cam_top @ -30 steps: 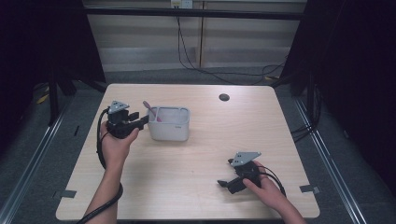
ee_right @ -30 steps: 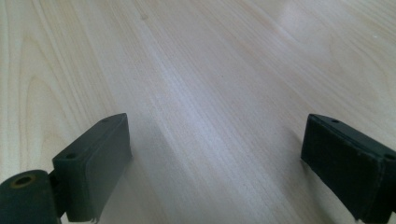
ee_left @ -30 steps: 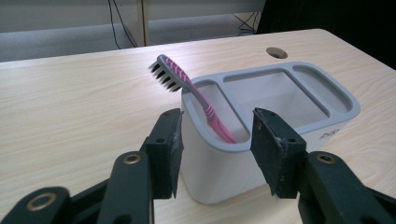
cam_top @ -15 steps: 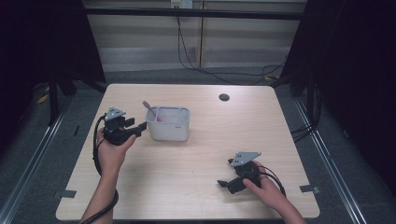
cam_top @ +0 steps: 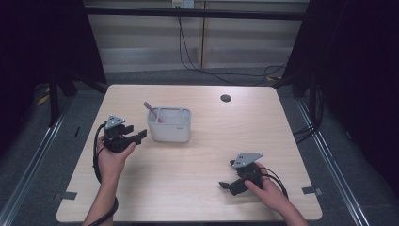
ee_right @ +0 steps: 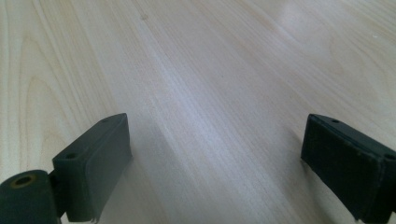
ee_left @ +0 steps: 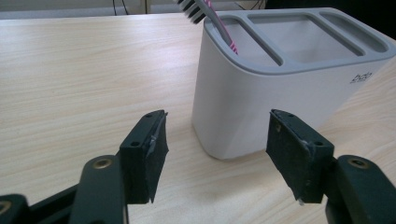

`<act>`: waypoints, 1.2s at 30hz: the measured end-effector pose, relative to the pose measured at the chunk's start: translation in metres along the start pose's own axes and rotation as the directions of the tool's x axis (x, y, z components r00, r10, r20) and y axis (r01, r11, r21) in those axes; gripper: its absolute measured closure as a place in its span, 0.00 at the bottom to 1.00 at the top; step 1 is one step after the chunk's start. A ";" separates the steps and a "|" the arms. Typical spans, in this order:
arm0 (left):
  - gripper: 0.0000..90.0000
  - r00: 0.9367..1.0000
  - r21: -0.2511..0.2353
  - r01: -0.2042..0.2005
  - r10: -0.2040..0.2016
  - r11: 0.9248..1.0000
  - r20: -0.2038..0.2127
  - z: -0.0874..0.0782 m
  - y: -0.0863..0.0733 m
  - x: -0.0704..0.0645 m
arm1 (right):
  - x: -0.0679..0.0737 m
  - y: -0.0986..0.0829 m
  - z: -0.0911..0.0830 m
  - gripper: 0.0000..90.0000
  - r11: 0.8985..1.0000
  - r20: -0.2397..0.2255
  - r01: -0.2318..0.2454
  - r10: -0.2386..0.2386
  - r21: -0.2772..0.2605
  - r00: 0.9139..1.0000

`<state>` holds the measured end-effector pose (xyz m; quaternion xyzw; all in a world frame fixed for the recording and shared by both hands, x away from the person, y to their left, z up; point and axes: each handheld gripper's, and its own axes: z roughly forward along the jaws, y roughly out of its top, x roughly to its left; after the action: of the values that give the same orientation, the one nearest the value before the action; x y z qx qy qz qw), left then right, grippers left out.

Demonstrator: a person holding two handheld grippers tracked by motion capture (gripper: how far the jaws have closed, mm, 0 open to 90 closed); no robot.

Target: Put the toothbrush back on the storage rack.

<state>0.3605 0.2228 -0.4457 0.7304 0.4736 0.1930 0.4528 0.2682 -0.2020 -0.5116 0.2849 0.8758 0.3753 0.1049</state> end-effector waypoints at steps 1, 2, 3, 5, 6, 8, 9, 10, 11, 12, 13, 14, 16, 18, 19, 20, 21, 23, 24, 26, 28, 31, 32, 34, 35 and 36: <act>0.41 1.000 0.003 0.002 -0.002 1.000 0.000 0.000 -0.001 0.000 | 0.000 0.000 0.000 0.09 1.000 0.000 -0.001 0.001 0.000 1.000; 0.41 1.000 0.004 0.001 -0.001 1.000 0.000 0.000 -0.002 0.000 | 0.000 0.000 0.000 0.09 1.000 0.000 0.000 0.000 0.000 1.000; 0.41 1.000 0.006 0.003 -0.003 1.000 0.001 0.000 -0.003 0.001 | 0.000 0.000 0.000 0.09 1.000 0.000 0.000 0.000 0.000 1.000; 0.40 1.000 0.008 0.002 -0.002 1.000 -0.001 0.001 -0.006 0.001 | 0.000 0.000 0.000 0.09 1.000 0.000 0.000 0.000 0.000 1.000; 0.40 1.000 0.010 0.004 -0.004 1.000 -0.001 0.001 -0.007 0.001 | 0.000 0.000 0.000 0.09 1.000 0.000 0.000 0.000 0.000 1.000; 0.39 1.000 0.010 0.001 -0.001 1.000 0.000 0.002 -0.008 0.001 | 0.000 0.000 0.000 0.09 1.000 0.001 -0.001 0.001 0.001 1.000; 0.38 1.000 0.009 0.000 0.000 1.000 0.001 0.002 -0.009 0.001 | 0.000 0.000 0.000 0.09 1.000 0.000 0.000 0.000 0.000 1.000; 0.38 1.000 0.015 -0.006 0.006 1.000 0.002 0.002 -0.009 0.002 | 0.000 0.000 0.000 0.09 1.000 0.000 0.000 0.000 0.000 1.000; 0.37 1.000 0.016 -0.007 0.007 1.000 0.005 0.002 -0.010 0.002 | 0.000 0.000 0.000 0.09 1.000 0.001 -0.001 0.001 0.001 1.000; 0.37 1.000 0.015 -0.012 0.012 1.000 0.005 0.003 -0.011 0.002 | 0.000 0.000 0.000 0.09 1.000 0.000 0.000 0.000 0.000 1.000; 0.37 1.000 0.018 -0.014 0.014 1.000 0.004 0.003 -0.011 0.002 | 0.000 0.000 0.000 0.09 1.000 0.000 0.000 0.000 0.000 1.000; 0.36 1.000 0.020 -0.013 0.013 1.000 0.008 0.003 -0.013 0.002 | 0.000 0.000 0.000 0.09 1.000 0.000 0.000 0.000 0.000 1.000; 0.36 1.000 0.019 -0.010 0.010 1.000 0.012 0.004 -0.015 0.003 | 0.000 0.000 0.000 0.09 1.000 0.000 0.000 0.000 0.000 1.000; 0.36 1.000 0.024 -0.009 0.009 1.000 0.014 0.005 -0.018 0.003 | 0.000 0.000 0.000 0.09 1.000 0.000 0.000 0.000 0.000 1.000; 0.35 1.000 0.027 -0.009 0.008 1.000 0.015 0.006 -0.019 0.004 | 0.000 0.000 0.000 0.09 1.000 0.001 -0.001 0.001 0.001 1.000; 0.35 1.000 0.028 -0.010 0.009 1.000 0.018 0.006 -0.020 0.004 | 0.000 0.000 0.000 0.09 1.000 0.000 0.000 0.000 0.000 1.000; 0.35 1.000 0.033 -0.012 0.011 0.999 0.020 0.007 -0.022 0.004 | 0.000 0.000 0.000 0.09 1.000 0.000 0.000 0.000 0.000 1.000; 0.35 1.000 0.035 -0.016 0.016 0.999 0.018 0.007 -0.024 0.005 | 0.000 0.000 0.000 0.09 1.000 0.000 0.000 0.000 0.000 1.000; 0.35 1.000 0.035 -0.016 0.016 0.999 0.021 0.008 -0.024 0.006 | 0.000 0.000 0.000 0.09 1.000 0.000 0.000 0.000 0.000 1.000; 0.34 1.000 0.037 -0.013 0.013 0.999 0.025 0.008 -0.026 0.007 | 0.000 0.000 0.000 0.09 1.000 0.000 0.000 0.000 0.000 1.000; 0.34 0.999 0.044 -0.023 0.022 0.999 0.026 0.008 -0.028 0.007 | 0.000 0.000 0.000 0.09 1.000 0.000 0.000 0.000 0.000 1.000; 0.33 0.999 0.049 -0.024 0.023 0.999 0.029 0.010 -0.031 0.007 | 0.000 0.000 0.000 0.09 1.000 0.000 0.000 0.000 0.000 1.000; 0.33 0.999 0.054 -0.032 0.030 0.998 0.030 0.010 -0.031 0.007 | 0.000 0.000 0.000 0.09 1.000 0.000 0.000 0.000 0.000 1.000; 0.33 0.999 0.059 -0.039 0.037 0.998 0.029 0.011 -0.032 0.007 | 0.000 0.000 0.000 0.09 1.000 0.000 0.000 0.000 0.000 1.000; 0.33 0.999 0.061 -0.037 0.035 0.997 0.031 0.011 -0.033 0.007 | 0.000 0.000 0.000 0.09 1.000 0.000 0.000 0.000 0.000 1.000; 0.33 0.999 0.059 -0.031 0.029 0.998 0.031 0.012 -0.034 0.006 | 0.000 0.000 0.000 0.09 1.000 0.000 0.000 0.000 0.000 1.000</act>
<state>0.3544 0.2275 -0.4811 0.7535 0.4610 0.1744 0.4350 0.2682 -0.2020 -0.5116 0.2850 0.8758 0.3752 0.1050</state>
